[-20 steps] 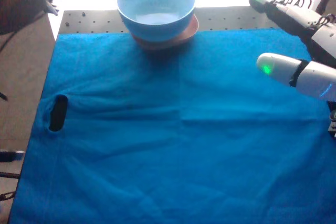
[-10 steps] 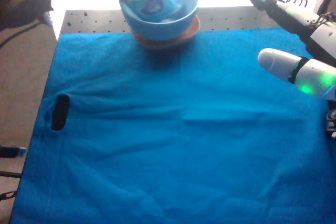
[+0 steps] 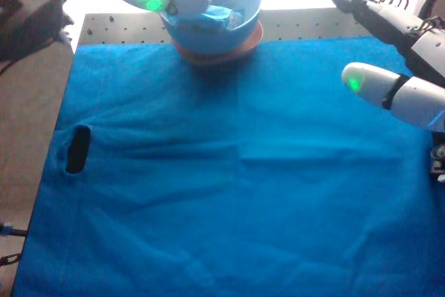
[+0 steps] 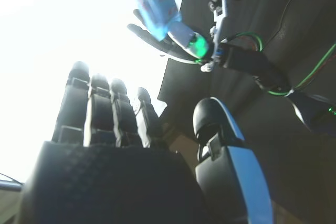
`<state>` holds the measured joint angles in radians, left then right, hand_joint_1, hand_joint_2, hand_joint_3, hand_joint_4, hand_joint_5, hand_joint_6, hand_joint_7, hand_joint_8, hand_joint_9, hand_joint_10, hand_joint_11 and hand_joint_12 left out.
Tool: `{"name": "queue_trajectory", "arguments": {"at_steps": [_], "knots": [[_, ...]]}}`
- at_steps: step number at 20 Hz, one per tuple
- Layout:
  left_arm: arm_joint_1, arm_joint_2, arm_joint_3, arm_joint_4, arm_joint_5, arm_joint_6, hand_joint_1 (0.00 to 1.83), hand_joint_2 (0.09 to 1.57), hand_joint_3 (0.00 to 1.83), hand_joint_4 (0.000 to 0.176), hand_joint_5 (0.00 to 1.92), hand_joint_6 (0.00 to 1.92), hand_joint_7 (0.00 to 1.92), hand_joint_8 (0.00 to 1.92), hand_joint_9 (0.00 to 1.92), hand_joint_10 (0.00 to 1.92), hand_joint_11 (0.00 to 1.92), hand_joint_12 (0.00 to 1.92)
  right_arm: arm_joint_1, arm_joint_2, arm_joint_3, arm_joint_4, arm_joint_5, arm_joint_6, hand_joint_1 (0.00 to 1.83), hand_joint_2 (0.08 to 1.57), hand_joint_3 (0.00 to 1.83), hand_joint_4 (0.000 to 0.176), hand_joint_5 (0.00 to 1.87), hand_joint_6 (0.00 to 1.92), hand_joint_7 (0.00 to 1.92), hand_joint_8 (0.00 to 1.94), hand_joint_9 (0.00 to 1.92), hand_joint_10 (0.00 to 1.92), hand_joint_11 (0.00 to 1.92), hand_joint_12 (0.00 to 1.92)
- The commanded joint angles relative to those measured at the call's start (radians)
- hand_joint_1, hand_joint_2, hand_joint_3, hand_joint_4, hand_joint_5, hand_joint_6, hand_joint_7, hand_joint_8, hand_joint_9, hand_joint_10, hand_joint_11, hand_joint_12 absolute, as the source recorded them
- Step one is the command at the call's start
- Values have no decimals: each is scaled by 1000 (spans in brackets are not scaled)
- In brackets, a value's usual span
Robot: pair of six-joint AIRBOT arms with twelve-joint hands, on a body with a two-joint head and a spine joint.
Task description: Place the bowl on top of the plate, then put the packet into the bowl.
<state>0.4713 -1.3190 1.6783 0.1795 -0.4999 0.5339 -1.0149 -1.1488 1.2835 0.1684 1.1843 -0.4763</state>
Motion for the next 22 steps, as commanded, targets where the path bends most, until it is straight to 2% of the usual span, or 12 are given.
{"name": "queue_trajectory", "arguments": {"at_steps": [1, 2, 6, 10, 11, 13, 15, 16, 17, 18, 20, 22], "knots": [[7, 18, -12, -31, -163, 4, 643, 849, 0, 176, 49, 0, 35, 2, 95, 0, 0, 505, 1, 3, -3, 6, 88, -1, 245, 1383, 0, 52, 0, 0, 16, 1, 22, 3, 84, 22], [27, 41, -37, -49, -193, 16, 576, 836, 0, 176, 9, 0, 6, 0, 18, 0, 0, 100, 1, 9, -6, 5, 88, -1, 308, 1371, 0, 61, 0, 0, 8, 1, 13, 3, 75, 17], [116, 140, -142, -120, -327, 42, 576, 820, 0, 176, 0, 0, 0, 0, 0, 0, 0, 0, -2, 21, -14, 6, 88, -1, 371, 1313, 0, 101, 0, 0, 0, 0, 0, 0, 0, 0], [284, 247, -280, -213, -514, 64, 613, 812, 0, 176, 0, 0, 0, 0, 0, 0, 0, 0, -19, 39, -40, 4, 111, 1, 282, 1309, 0, 92, 0, 0, 0, 0, 0, 0, 32, 12], [328, 271, -317, -233, -559, 69, 617, 821, 0, 176, 0, 0, 0, 0, 0, 0, 0, 0, -35, 45, -44, -1, 145, 5, 326, 1310, 0, 67, 0, 0, 0, 0, 0, 0, 44, 16], [422, 317, -396, -258, -637, 78, 583, 877, 20, 110, 0, 0, 0, 0, 0, 0, 0, 0, -61, 67, -64, -6, 178, 38, 307, 1266, 0, 100, 0, 0, 0, 0, 0, 0, 2, 0], [545, 349, -479, -295, -742, 79, 522, 823, 0, 166, 0, 0, 0, 0, 0, 0, 0, 0, -98, 97, -94, -4, 226, 50, 308, 1151, 0, 115, 0, 0, 0, 0, 0, 0, 0, 0], [592, 356, -511, -320, -801, 79, 505, 815, 0, 152, 0, 0, 0, 0, 0, 0, 0, 0, -107, 108, -107, -4, 244, 50, 297, 1121, 0, 136, 0, 0, 0, 0, 0, 0, 1, 0], [650, 358, -539, -352, -865, 78, 491, 801, 0, 149, 0, 0, 0, 0, 0, 0, 0, 0, -119, 121, -122, -4, 263, 50, 413, 1185, 8, 105, 7, 2, 0, 0, 0, 0, 9, 4], [703, 358, -568, -390, -941, 78, 426, 806, 0, 144, 0, 0, 0, 0, 0, 0, 0, 0, -135, 136, -138, -4, 285, 50, 493, 1200, 10, 116, 30, 9, 0, 0, 0, 0, 16, 6], [765, 358, -607, -424, -1032, 75, 413, 796, 0, 82, 0, 0, 0, 0, 0, 0, 0, 0, -172, 160, -172, -1, 333, 50, 492, 1186, 0, 118, 52, 11, 19, 6, 24, 7, 88, 31], [808, 358, -642, -433, -1093, 74, 536, 783, 0, 64, 0, 0, 0, 0, 0, 0, 0, 0, -230, 181, -207, 27, 404, 50, 436, 1163, 0, 133, 51, 5, 53, 12, 15, 2, 65, 19]]}}
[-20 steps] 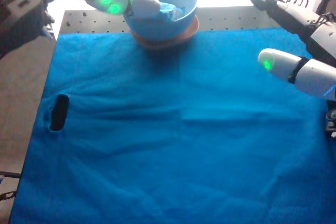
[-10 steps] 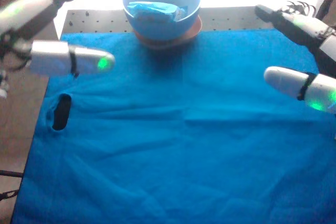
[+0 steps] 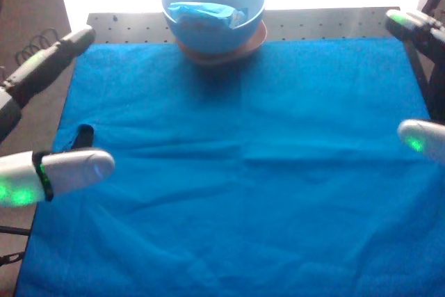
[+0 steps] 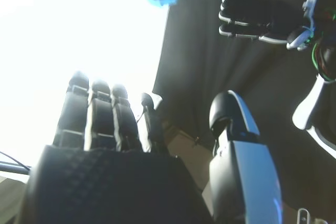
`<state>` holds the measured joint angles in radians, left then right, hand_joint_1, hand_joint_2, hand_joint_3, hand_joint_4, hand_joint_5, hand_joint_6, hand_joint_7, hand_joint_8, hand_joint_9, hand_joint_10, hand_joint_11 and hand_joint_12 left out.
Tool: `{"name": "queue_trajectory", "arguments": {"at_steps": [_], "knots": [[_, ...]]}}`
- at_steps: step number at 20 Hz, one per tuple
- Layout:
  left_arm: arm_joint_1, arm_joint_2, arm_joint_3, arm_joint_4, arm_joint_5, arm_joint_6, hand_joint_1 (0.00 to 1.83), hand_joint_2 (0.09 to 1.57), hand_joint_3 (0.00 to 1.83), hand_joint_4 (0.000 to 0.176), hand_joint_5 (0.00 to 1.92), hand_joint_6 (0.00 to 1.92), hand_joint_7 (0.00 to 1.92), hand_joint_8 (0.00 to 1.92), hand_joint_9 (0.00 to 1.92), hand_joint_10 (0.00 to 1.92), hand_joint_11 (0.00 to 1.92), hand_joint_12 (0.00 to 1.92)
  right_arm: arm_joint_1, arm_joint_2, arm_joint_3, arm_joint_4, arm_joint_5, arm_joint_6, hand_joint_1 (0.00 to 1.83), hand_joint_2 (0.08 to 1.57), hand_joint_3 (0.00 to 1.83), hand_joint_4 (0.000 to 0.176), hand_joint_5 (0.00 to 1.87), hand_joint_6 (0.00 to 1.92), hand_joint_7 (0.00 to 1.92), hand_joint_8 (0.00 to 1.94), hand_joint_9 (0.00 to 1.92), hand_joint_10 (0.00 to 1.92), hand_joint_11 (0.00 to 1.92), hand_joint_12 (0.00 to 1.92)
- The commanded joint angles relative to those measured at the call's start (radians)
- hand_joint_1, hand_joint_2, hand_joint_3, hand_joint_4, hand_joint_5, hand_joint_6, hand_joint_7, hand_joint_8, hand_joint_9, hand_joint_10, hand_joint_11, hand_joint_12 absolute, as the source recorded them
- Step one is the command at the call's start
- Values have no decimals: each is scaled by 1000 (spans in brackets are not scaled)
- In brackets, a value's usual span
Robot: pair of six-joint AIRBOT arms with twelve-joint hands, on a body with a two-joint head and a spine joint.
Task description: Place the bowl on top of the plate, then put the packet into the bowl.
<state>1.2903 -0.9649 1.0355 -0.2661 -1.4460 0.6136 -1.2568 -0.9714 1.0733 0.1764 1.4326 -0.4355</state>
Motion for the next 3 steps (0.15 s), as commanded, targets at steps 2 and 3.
{"name": "queue_trajectory", "arguments": {"at_steps": [2, 3], "knots": [[17, 2, -24, 1, -193, -7, 481, 856, 19, 78, 0, 0, 0, 0, 0, 0, 0, 0, -22, 11, -23, 34, 200, 9, 424, 1171, 0, 174, 59, 5, 48, 4, 2, 0, 37, 5], [38, 1, -40, -7, -224, -7, 497, 867, 20, 90, 0, 0, 0, 0, 0, 0, 0, 0, -28, 11, -33, 34, 215, 9, 415, 1169, 0, 172, 65, 6, 60, 8, 8, 3, 45, 9]]}}
